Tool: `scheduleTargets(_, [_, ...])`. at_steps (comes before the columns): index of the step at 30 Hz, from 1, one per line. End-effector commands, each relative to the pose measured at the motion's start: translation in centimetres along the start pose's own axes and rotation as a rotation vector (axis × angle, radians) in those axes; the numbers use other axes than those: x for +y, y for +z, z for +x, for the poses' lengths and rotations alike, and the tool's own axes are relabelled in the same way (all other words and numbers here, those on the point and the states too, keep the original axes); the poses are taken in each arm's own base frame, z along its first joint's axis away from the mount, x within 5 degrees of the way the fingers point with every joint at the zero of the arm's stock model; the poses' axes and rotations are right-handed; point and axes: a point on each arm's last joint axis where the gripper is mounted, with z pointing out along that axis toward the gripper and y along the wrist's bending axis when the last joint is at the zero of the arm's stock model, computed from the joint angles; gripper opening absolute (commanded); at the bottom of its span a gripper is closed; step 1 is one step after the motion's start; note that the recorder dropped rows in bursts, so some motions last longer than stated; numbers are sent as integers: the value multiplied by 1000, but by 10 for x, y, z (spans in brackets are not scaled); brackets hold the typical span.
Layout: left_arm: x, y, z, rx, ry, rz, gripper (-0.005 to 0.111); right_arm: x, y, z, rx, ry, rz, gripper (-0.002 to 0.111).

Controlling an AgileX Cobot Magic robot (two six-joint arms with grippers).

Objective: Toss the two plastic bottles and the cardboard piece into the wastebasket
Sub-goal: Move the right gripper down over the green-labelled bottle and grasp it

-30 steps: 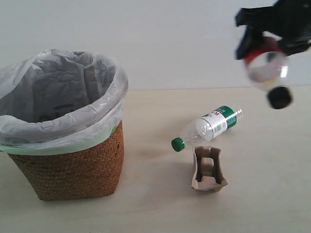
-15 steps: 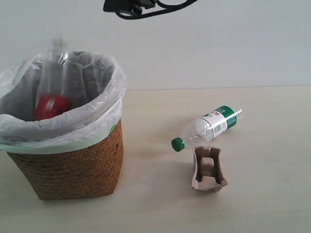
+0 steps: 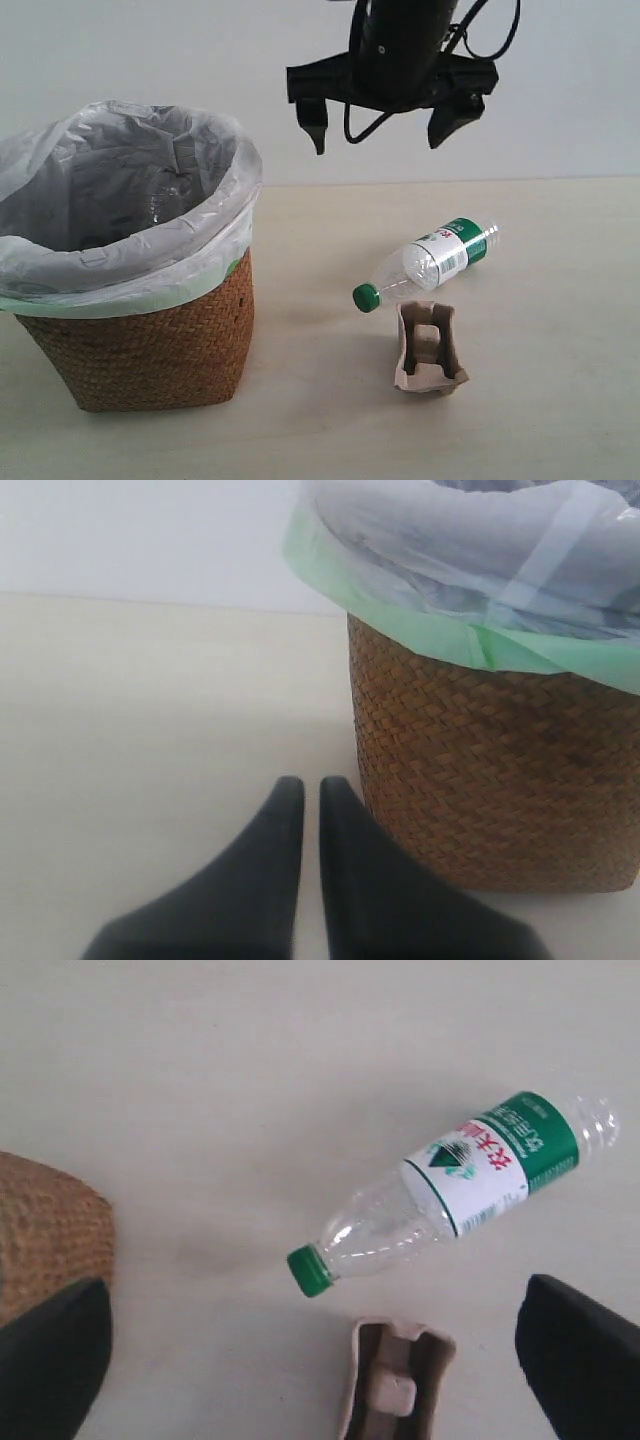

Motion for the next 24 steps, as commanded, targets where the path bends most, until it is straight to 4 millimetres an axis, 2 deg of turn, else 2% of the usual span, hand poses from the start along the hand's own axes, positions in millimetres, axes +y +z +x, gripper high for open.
scheduleTargets(1, [0, 0, 1, -2, -8, -4, 6, -21, 37, -6, 67, 94, 81, 101])
scheduleTargets(6, [0, 0, 1, -2, -8, -4, 6, -39, 71, -8, 117, 196, 141, 101])
scheduleTargets(11, [0, 0, 1, -2, -8, -4, 6, -38, 110, 1, 178, 197, 203, 101])
scheduleTargets(13, [0, 0, 1, -2, -8, -4, 6, -38, 123, -1, 140, 172, 203, 101])
scheduleTargets(24, [0, 0, 1, -2, -8, -4, 6, -29, 141, 9, 229, 270, 144, 101])
